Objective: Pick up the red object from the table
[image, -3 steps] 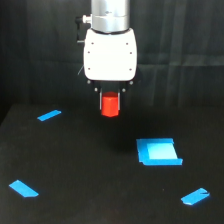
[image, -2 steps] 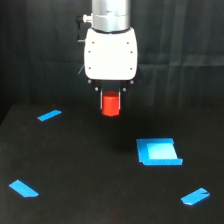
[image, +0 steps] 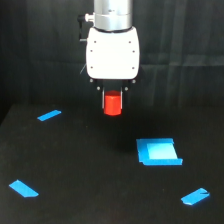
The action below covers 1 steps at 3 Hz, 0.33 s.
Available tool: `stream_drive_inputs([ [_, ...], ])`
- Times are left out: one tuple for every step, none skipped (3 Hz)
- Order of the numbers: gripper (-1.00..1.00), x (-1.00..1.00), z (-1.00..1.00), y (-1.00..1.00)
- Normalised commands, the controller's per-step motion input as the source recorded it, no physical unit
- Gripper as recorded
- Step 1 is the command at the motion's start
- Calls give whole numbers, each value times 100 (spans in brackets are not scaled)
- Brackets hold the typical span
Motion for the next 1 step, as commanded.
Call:
stream_drive_inputs([
  [-100,-4,1,1],
])
